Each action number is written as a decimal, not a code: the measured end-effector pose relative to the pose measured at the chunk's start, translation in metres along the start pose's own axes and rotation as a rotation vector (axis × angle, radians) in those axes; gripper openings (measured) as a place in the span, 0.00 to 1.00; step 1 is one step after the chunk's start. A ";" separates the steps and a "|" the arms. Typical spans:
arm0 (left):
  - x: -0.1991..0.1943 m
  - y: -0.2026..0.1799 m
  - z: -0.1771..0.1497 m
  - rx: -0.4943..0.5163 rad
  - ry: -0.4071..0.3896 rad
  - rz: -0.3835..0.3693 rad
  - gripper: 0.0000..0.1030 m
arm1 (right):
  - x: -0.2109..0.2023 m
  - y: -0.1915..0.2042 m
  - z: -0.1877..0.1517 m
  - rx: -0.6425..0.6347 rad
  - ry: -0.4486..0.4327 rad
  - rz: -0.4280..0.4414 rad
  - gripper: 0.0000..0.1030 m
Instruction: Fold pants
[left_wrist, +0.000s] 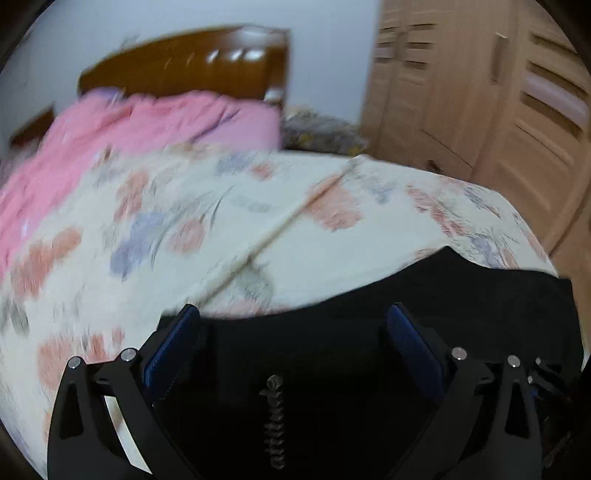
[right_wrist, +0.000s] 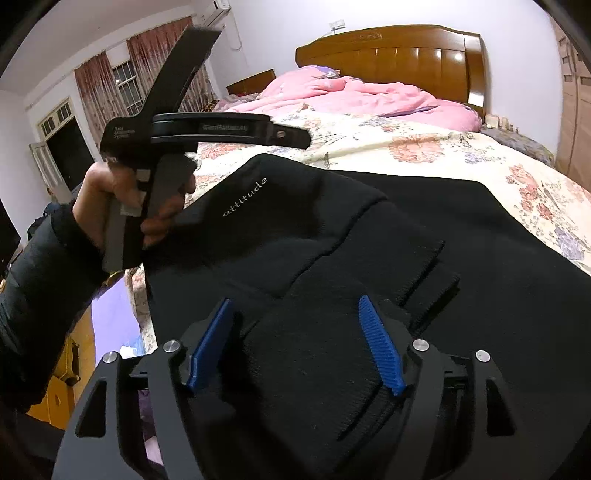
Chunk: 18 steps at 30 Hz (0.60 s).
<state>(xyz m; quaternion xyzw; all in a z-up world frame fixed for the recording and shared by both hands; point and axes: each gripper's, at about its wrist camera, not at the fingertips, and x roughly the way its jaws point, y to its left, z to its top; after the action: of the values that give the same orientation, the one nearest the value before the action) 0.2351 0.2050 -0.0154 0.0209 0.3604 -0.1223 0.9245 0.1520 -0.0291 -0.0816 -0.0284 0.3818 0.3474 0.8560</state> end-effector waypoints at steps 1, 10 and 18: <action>0.004 -0.006 0.001 0.056 -0.011 0.045 0.98 | -0.001 -0.001 0.000 0.003 0.002 0.006 0.67; 0.053 0.011 -0.005 0.041 0.115 0.097 0.99 | -0.040 -0.070 0.033 0.116 -0.048 -0.146 0.85; 0.050 0.007 -0.007 0.046 0.124 0.107 0.99 | -0.021 -0.172 0.027 0.370 0.051 -0.243 0.86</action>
<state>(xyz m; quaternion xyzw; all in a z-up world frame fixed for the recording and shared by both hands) 0.2674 0.2027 -0.0544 0.0690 0.4125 -0.0796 0.9048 0.2657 -0.1628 -0.0855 0.0746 0.4543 0.1646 0.8723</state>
